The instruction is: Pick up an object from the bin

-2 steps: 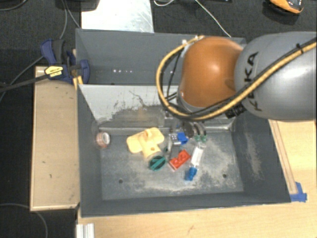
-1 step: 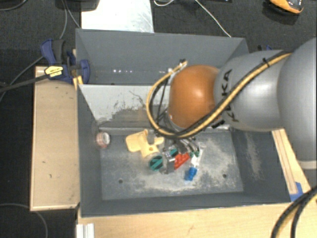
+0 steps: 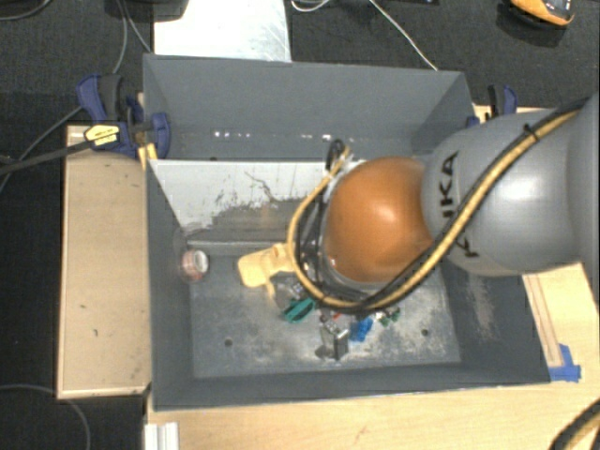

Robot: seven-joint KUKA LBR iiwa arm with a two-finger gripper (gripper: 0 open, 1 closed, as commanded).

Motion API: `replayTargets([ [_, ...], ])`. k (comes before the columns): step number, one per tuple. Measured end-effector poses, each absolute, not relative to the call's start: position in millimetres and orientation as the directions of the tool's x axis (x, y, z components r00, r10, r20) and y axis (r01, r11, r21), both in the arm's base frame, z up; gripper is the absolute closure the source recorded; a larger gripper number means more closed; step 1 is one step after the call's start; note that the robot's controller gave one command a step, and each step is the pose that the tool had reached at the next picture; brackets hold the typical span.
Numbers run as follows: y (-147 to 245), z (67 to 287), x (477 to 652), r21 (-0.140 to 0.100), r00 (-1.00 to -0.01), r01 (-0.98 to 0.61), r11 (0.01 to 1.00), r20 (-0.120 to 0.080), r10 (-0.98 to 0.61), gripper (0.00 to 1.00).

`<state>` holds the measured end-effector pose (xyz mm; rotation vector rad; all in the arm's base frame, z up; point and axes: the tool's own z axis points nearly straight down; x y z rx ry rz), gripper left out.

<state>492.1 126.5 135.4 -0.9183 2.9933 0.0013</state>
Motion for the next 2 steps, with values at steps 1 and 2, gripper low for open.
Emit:
replayTargets([
  [1,75.2,92.5,529.8,0.001,-0.991,-0.130,0.991,-0.006,-0.130,0.00],
  [2,97.0,86.2,549.3,0.000,-0.964,-0.267,0.964,-0.010,-0.267,0.00],
])
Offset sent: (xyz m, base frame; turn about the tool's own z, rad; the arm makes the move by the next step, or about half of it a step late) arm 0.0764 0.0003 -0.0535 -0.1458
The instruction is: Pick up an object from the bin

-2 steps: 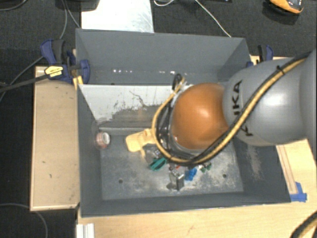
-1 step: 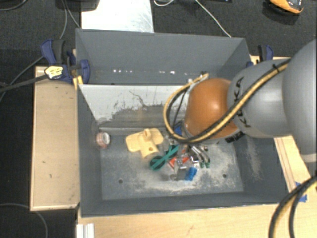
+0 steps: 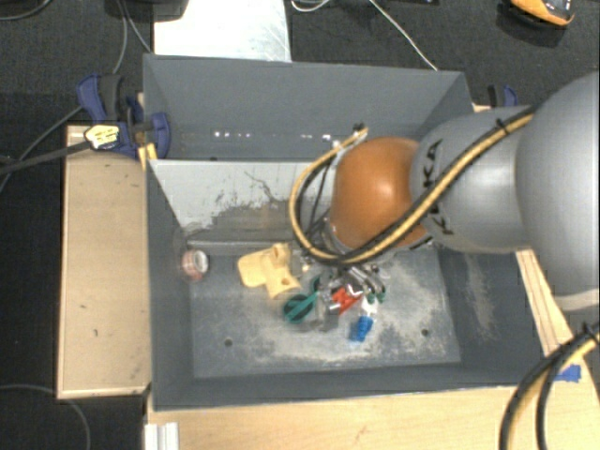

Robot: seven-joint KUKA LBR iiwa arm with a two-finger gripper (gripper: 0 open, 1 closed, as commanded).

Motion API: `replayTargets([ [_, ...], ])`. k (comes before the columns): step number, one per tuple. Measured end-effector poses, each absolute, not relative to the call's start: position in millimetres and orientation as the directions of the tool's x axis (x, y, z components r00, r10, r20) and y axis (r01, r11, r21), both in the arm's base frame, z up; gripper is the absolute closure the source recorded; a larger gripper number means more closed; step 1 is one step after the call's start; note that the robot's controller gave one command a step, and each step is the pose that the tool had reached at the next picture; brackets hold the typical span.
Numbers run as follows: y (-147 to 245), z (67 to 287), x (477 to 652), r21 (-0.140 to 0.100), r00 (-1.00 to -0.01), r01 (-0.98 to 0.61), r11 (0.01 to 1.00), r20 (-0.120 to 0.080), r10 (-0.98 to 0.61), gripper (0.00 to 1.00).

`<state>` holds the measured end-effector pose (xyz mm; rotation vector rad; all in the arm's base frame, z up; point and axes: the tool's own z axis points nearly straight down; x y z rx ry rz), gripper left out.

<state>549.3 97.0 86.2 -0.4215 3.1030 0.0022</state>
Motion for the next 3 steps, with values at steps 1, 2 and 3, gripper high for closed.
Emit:
replayTargets([
  [1,119.1,72.8,592.3,0.003,-0.997,-0.071,0.997,-0.005,-0.071,1.00],
  [2,118.4,72.6,592.6,0.002,-0.998,-0.068,0.998,-0.007,-0.068,0.00],
  [3,118.4,72.5,592.6,0.002,-0.998,-0.067,0.998,-0.007,-0.067,0.00],
])
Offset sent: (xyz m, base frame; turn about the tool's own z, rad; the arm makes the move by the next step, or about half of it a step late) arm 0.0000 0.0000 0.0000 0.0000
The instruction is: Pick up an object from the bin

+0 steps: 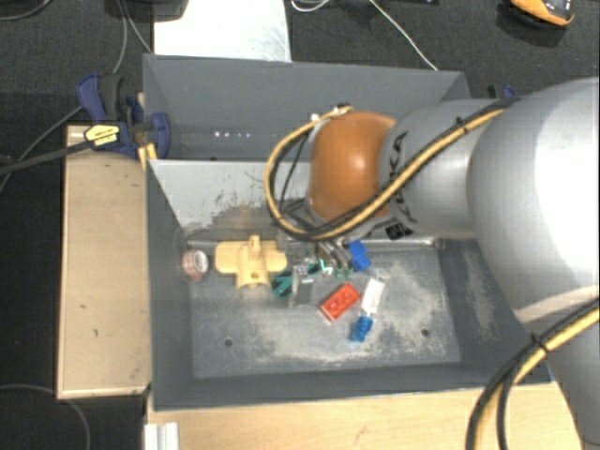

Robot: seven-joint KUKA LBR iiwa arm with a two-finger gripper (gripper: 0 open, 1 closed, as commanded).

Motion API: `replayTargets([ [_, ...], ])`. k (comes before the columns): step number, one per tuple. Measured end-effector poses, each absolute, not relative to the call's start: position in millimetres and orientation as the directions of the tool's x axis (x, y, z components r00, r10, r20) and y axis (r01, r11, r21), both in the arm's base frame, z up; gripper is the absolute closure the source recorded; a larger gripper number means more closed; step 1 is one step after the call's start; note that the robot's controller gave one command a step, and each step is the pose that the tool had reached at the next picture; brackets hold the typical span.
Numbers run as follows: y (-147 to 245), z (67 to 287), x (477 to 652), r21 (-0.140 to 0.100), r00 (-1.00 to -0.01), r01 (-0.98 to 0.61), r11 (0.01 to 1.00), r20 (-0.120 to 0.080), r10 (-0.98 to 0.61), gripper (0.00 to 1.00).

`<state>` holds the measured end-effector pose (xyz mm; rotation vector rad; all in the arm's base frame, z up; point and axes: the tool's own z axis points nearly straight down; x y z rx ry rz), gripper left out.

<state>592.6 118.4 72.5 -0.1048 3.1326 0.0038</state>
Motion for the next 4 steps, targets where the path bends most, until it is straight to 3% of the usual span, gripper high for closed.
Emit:
replayTargets([
  [2,118.3,72.5,592.6,0.002,-0.998,-0.065,0.998,-0.007,-0.065,0.00],
  [3,104.1,172.8,573.1,0.002,-0.991,-0.131,0.991,-0.006,-0.131,0.00],
  [4,101.5,187.6,572.8,0.002,-0.990,-0.138,0.990,-0.009,-0.138,0.00],
])
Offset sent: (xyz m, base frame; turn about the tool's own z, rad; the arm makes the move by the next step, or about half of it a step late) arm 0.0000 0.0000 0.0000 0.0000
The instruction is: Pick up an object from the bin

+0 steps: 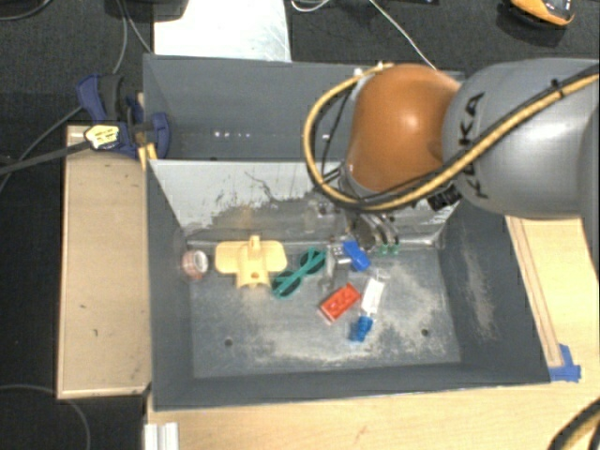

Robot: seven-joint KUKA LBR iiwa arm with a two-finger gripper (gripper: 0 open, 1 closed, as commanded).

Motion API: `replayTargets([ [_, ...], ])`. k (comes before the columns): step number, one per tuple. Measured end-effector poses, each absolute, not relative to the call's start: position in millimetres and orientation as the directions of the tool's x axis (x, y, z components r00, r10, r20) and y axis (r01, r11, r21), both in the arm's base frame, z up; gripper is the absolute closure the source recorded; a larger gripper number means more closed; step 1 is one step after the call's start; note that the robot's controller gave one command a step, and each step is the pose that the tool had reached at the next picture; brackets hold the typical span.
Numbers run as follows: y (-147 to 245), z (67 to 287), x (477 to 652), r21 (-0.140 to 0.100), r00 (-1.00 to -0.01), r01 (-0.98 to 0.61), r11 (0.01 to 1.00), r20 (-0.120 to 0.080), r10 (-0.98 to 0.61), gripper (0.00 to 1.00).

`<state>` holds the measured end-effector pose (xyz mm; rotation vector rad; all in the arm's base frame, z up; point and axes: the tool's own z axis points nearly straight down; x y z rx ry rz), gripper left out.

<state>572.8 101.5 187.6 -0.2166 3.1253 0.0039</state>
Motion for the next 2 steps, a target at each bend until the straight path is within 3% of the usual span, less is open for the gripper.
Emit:
replayTargets([
  [1,80.7,89.2,584.6,0.000,-0.959,-0.282,0.960,-0.014,-0.282,0.00],
  [2,35.6,71.3,550.6,0.000,-0.967,-0.256,0.967,-0.010,-0.255,0.00],
])
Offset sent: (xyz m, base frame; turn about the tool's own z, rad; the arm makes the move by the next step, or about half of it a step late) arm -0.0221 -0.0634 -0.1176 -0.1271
